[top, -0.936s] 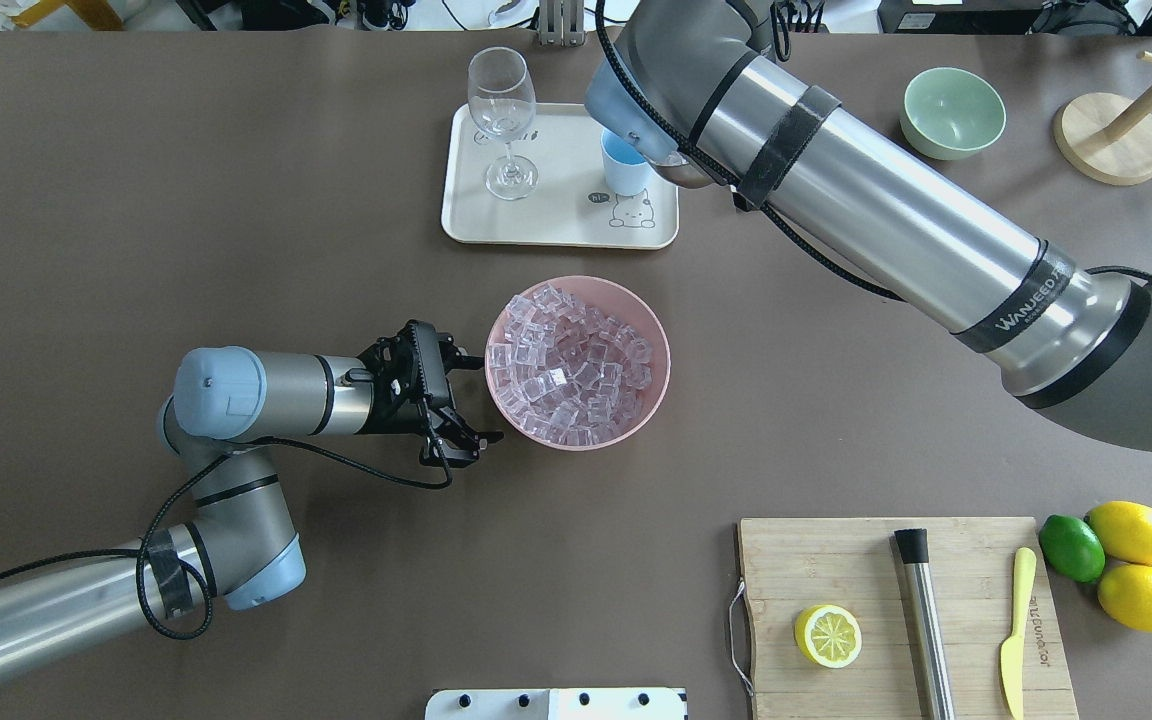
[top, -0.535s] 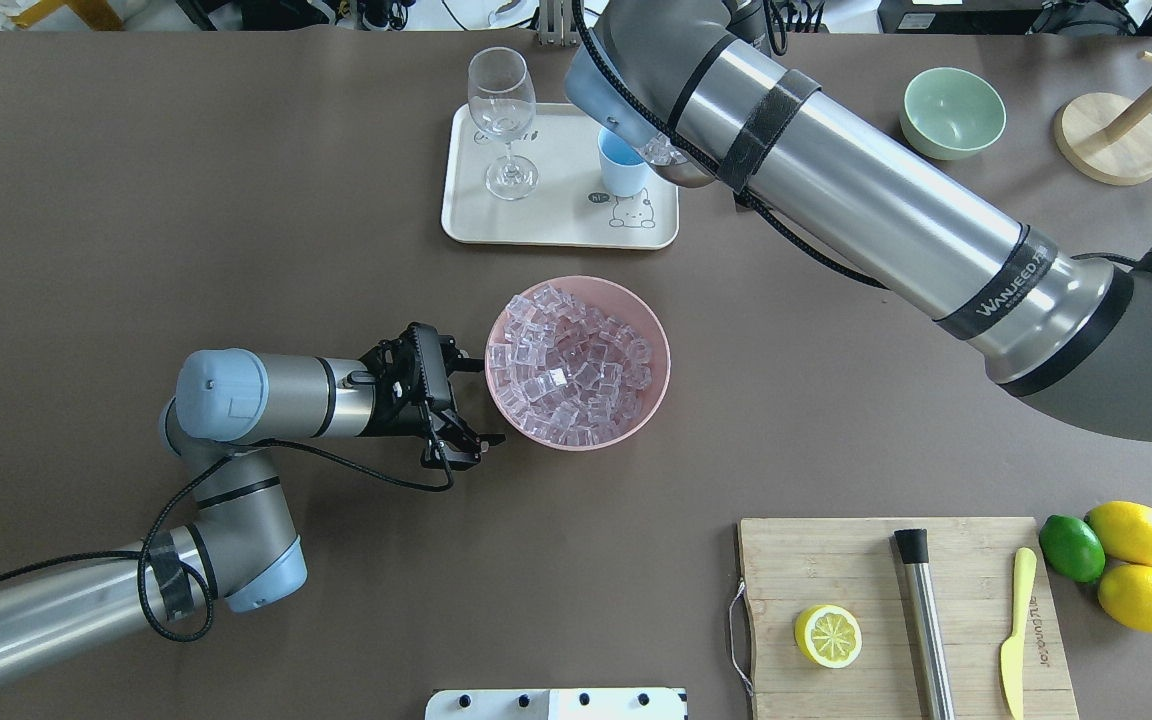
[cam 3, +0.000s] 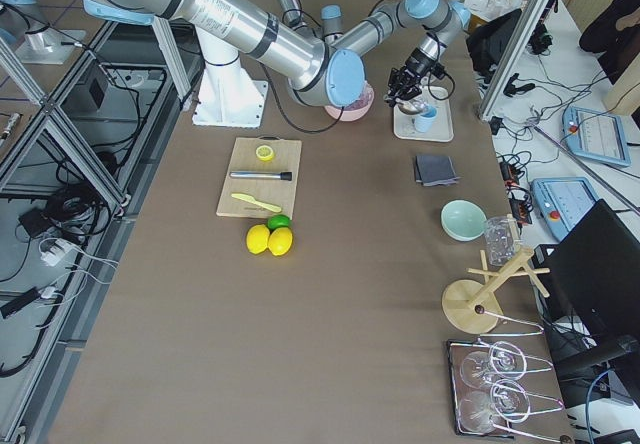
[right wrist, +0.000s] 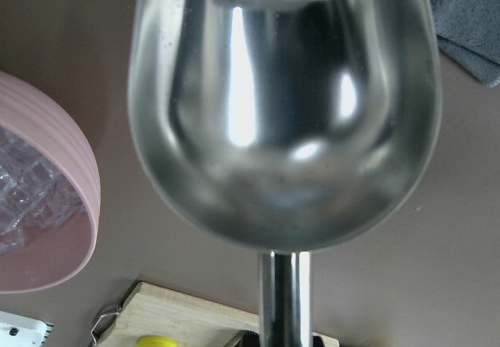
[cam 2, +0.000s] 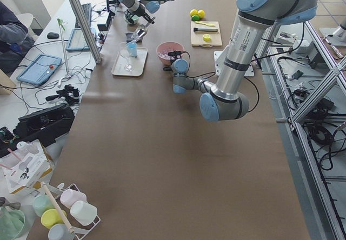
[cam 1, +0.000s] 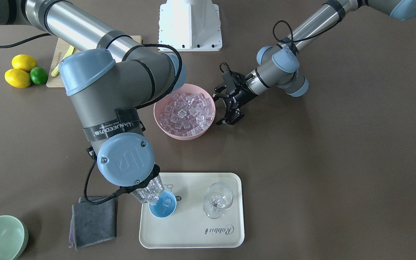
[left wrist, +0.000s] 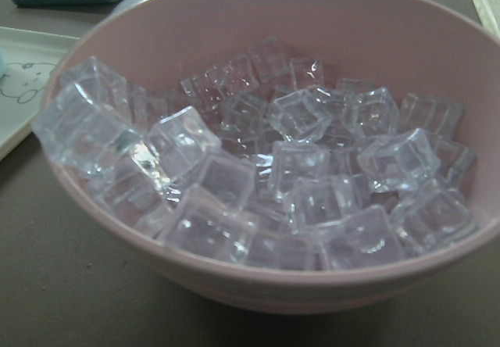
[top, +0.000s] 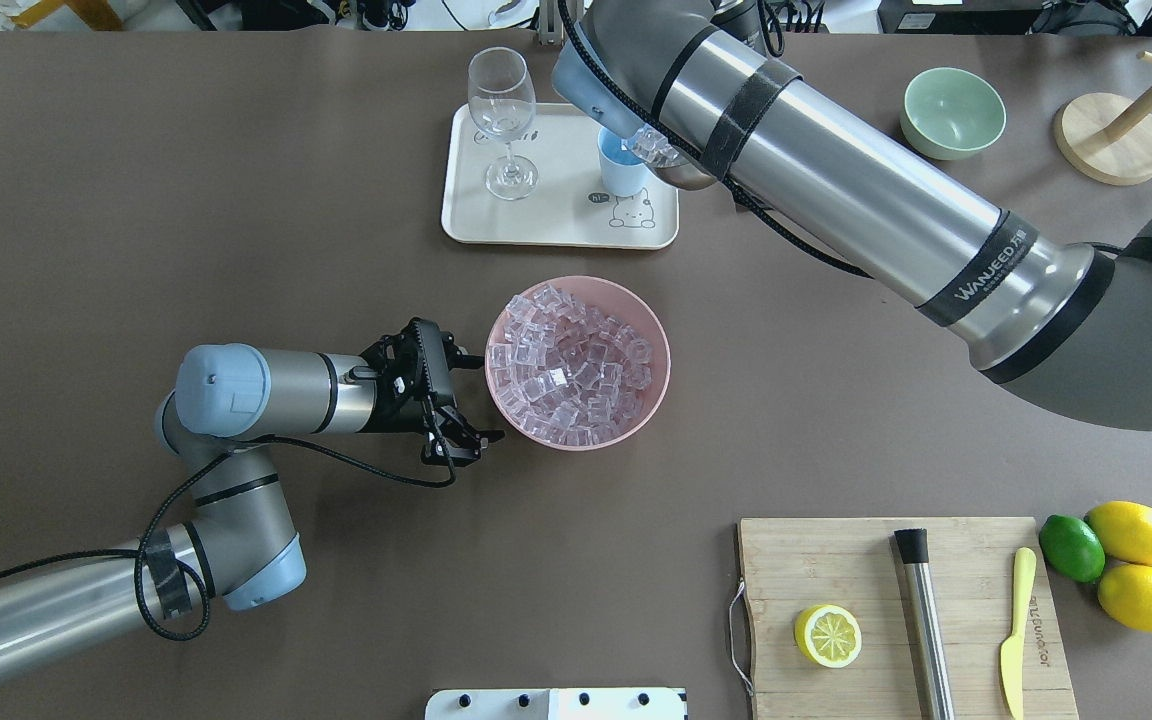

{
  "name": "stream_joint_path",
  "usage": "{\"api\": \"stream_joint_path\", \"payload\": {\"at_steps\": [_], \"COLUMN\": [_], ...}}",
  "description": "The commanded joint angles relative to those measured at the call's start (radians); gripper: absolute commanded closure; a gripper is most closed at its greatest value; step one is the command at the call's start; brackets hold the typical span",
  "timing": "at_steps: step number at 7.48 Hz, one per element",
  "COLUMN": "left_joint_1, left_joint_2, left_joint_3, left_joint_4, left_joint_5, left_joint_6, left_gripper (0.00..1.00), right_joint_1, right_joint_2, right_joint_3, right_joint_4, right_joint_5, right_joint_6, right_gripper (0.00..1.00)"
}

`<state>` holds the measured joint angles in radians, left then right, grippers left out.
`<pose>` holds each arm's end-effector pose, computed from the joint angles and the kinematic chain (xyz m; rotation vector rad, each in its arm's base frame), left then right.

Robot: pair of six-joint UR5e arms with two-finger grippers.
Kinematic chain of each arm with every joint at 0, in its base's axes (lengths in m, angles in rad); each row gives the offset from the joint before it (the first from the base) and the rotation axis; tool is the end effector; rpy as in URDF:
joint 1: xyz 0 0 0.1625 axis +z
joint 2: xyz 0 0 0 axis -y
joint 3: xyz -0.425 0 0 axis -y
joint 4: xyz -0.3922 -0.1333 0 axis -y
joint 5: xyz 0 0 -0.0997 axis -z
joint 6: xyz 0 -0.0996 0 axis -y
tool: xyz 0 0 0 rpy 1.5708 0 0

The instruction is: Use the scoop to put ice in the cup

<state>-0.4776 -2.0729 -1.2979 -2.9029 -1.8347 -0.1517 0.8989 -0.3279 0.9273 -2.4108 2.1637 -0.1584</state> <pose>0.5578 -0.4095 0.3471 1.1947 1.1256 0.9373 -0.4393 -0.6771 0.1821 -0.3844 -0.5233 -0.7305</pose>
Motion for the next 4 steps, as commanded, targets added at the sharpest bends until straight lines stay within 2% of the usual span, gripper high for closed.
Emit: {"api": "stream_joint_path", "payload": {"at_steps": [1,4], "left_joint_1": [-0.033,-0.082], "left_joint_2": [0.060,0.221], "left_joint_3": [-0.175,-0.522], "left_joint_4": [0.211,0.642], "left_joint_5": [-0.001,-0.001], "left_joint_6": [0.000,0.000], "left_gripper": [0.02,0.02], "right_joint_1": [0.000,0.000], "right_joint_2": [0.032,0.041], "right_joint_3": [-0.034,-0.044], "right_joint_4": [-0.021,-0.022], "right_joint_5": [-0.002,-0.011], "right_joint_6": [-0.033,-0.036], "right_gripper": [1.00,1.00]}}
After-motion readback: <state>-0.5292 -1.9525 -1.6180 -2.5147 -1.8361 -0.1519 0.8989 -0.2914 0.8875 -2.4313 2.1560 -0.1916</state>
